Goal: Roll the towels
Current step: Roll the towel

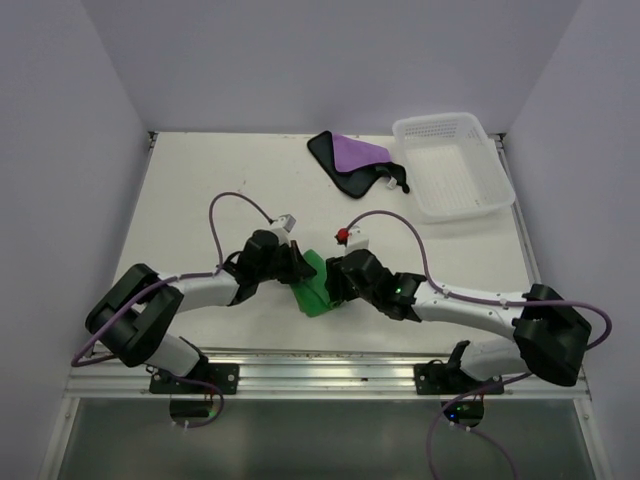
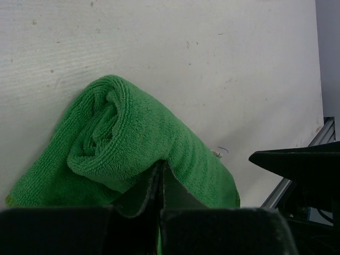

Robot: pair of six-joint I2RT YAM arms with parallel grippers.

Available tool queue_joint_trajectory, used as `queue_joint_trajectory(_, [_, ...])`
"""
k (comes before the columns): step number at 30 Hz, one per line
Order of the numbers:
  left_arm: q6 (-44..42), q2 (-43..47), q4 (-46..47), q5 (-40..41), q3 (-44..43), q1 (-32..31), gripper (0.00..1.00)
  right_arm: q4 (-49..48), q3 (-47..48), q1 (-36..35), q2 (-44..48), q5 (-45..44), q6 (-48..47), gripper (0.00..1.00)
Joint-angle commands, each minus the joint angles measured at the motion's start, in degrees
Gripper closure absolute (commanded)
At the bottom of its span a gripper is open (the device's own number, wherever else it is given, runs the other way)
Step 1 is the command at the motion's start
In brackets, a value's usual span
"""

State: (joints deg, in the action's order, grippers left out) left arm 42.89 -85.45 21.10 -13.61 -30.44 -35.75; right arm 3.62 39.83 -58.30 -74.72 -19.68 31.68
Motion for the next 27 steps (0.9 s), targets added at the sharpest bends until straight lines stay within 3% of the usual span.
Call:
queue_joint_trajectory(1, [-1.6, -0.2, -7.9, 3.8, 2.9, 0.4, 1.00, -4.7, -0.5, 1.2, -3.0, 9.1, 3.6, 0.43])
queue_joint_trajectory(16, [-0.1, 3.5, -8.2, 4.5, 7.8, 0.4, 1.00, -3.8, 0.2, 1.6, -4.4, 7.6, 1.6, 0.39])
queue_joint_trajectory(27, [0.8, 5.6, -8.5, 5.3, 10.1, 0.4, 1.00, -6.4, 1.5, 1.4, -9.7, 13.8, 2.2, 0.33])
